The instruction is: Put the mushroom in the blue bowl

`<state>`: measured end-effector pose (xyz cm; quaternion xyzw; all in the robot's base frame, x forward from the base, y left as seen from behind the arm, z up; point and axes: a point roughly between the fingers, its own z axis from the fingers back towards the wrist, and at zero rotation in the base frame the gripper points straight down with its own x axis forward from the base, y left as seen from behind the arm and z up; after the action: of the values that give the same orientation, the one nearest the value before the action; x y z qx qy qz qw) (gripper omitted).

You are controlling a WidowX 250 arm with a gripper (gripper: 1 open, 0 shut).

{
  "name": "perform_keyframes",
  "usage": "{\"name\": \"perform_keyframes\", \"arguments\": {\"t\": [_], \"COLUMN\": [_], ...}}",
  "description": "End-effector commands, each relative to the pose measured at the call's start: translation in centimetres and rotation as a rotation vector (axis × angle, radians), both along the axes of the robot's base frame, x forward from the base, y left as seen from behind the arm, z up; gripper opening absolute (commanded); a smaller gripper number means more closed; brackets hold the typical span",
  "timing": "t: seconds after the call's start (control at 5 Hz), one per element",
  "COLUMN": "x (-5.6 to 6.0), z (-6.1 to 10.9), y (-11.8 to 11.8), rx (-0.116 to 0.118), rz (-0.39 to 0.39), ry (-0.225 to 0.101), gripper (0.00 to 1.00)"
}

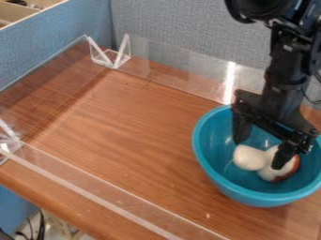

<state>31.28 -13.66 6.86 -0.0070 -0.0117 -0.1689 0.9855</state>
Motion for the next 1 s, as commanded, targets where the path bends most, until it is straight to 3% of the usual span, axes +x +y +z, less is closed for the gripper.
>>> {"name": "perform_keyframes", "arguments": {"t": [0.0, 0.2, 0.4, 0.6, 0.8], "x": [0.5, 0.4, 0.7, 0.9, 1.4], "z": [0.8, -0.4, -2.9, -3.6, -3.5], "y": [-0.1, 0.5, 0.8, 1.2, 1.2], "rx": [-0.009, 0.000, 0.007, 0.011, 0.015], "rz": [0.025, 0.065, 0.150, 0.225, 0.254], "ry": [-0.042, -0.024, -0.009, -0.006, -0.004], "gripper": [1.00, 1.00, 1.00, 0.00, 0.00]}}
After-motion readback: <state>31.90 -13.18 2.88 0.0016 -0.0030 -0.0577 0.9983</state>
